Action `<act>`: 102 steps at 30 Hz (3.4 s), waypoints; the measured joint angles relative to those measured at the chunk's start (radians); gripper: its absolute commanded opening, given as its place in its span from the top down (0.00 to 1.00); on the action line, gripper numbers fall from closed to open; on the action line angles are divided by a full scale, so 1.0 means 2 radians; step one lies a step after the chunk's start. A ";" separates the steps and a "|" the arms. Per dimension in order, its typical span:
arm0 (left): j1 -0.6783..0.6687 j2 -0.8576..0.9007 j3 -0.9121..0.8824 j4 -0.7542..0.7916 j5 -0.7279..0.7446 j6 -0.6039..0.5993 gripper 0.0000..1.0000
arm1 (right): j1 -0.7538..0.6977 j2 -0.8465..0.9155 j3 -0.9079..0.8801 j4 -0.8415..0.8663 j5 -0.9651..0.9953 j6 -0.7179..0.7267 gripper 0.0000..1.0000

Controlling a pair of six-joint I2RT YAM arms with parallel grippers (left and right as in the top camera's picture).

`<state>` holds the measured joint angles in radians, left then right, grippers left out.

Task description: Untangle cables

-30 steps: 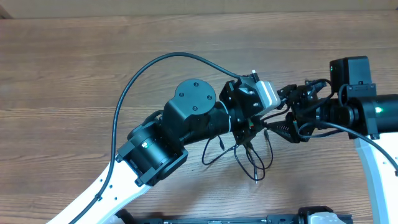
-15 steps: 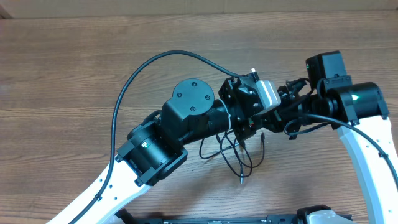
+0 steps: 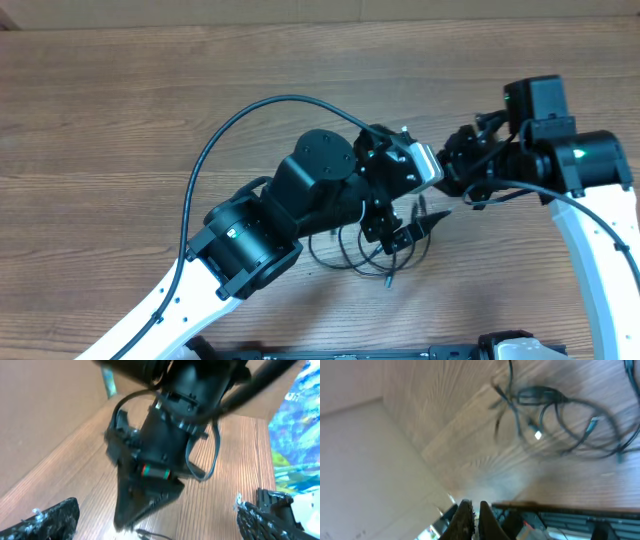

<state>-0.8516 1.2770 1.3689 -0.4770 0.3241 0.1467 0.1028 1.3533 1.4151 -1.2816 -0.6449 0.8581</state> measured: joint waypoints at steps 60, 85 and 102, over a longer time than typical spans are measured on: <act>0.000 0.415 0.006 0.067 -0.149 -0.228 0.81 | -0.088 0.000 0.000 -0.119 0.287 -0.117 0.00; 0.056 0.138 0.006 -0.030 0.081 -0.005 0.96 | -0.088 0.000 0.000 -0.107 0.263 -0.186 0.00; 0.065 0.042 0.006 -0.160 -0.020 0.164 0.96 | -0.088 -0.078 0.000 -0.096 -0.045 -0.434 0.04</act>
<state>-0.7219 1.3609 1.3800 -0.7967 0.2836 0.4747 -0.0723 1.1973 1.4151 -1.4734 -0.7349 -0.0105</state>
